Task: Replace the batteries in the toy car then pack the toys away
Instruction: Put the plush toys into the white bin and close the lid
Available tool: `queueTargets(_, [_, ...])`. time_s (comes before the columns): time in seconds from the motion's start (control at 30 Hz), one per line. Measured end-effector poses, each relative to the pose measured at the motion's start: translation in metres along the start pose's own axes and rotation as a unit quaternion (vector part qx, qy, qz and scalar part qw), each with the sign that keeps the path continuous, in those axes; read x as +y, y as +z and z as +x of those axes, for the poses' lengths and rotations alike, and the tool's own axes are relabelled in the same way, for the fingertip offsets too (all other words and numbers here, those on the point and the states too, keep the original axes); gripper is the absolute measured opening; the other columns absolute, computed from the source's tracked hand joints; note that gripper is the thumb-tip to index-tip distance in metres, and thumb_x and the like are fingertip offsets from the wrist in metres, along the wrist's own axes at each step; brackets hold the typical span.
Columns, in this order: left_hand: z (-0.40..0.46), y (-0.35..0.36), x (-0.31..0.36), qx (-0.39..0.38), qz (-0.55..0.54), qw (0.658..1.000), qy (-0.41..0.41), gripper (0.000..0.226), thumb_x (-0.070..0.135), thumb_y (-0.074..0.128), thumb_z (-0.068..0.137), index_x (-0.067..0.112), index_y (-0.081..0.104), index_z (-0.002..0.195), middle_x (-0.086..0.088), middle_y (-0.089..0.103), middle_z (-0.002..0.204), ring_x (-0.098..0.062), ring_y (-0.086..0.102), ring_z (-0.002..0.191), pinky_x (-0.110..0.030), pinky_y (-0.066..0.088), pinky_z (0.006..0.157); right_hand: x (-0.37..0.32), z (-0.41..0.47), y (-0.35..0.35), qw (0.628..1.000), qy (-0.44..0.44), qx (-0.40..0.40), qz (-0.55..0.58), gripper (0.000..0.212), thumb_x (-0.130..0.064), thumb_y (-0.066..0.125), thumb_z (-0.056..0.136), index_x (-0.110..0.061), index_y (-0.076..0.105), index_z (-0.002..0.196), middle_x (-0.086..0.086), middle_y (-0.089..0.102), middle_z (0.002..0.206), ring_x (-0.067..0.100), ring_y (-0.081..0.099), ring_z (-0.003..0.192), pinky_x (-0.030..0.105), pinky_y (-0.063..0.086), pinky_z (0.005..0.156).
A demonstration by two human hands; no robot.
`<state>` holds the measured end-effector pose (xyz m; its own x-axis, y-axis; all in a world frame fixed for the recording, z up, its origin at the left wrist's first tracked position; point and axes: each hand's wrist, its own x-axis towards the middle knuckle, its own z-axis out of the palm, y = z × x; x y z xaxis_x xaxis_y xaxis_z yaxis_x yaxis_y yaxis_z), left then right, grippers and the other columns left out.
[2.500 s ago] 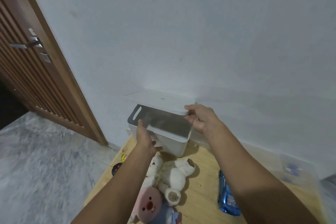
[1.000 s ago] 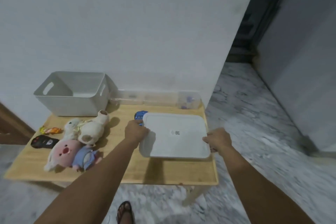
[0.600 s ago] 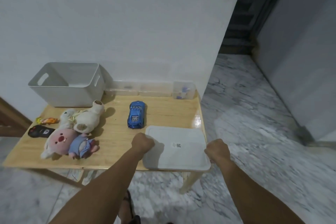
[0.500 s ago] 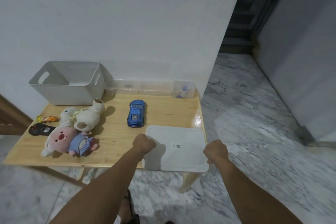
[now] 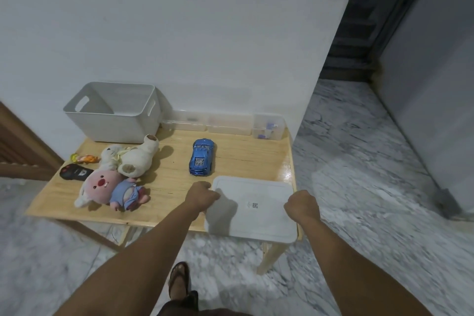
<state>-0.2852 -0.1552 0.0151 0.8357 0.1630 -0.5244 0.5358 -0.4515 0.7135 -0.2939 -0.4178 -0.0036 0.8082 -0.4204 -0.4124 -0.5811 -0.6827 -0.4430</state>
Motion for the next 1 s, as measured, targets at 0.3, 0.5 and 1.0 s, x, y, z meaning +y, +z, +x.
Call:
queueTargets(0.3, [0.005, -0.082, 0.001, 0.092, 0.054, 0.994, 0.032, 0.015, 0.011, 0.067, 0.082, 0.007, 0.068, 0.096, -0.014, 0.063, 0.104, -0.028, 0.060, 0.096, -0.032, 0.046, 0.083, -0.099, -0.007, 0.012, 0.990, -0.111, -0.072, 0.046, 0.018, -0.011, 0.063, 0.074, -0.010, 0.053, 0.059, 0.006, 0.059, 0.067, 0.026, 0.059, 0.064, 0.024, 0.045, 0.052])
queueTargets(0.5, [0.018, -0.151, -0.014, 0.200, 0.009, 0.980, 0.012, 0.027, 0.032, 0.061, 0.088, 0.008, 0.070, 0.096, -0.003, 0.068, 0.086, -0.024, 0.064, 0.093, -0.032, 0.051, 0.088, -0.188, -0.023, 0.044, 0.976, -0.184, -0.104, 0.055, 0.016, -0.011, 0.065, 0.078, 0.001, 0.071, 0.088, 0.013, 0.072, 0.084, 0.026, 0.064, 0.066, 0.036, 0.058, 0.067])
queueTargets(1.0, [0.087, -0.284, -0.096, 0.225, 0.109, 0.963, -0.099, 0.060, 0.036, 0.070, 0.076, 0.006, 0.054, 0.126, -0.016, 0.054, 0.129, -0.035, 0.053, 0.117, -0.045, 0.053, 0.088, -0.358, -0.066, 0.161, 0.935, -0.323, -0.143, -0.024, 0.019, -0.016, 0.068, 0.080, -0.016, 0.078, 0.095, -0.001, 0.073, 0.104, 0.018, 0.066, 0.098, 0.023, 0.048, 0.076])
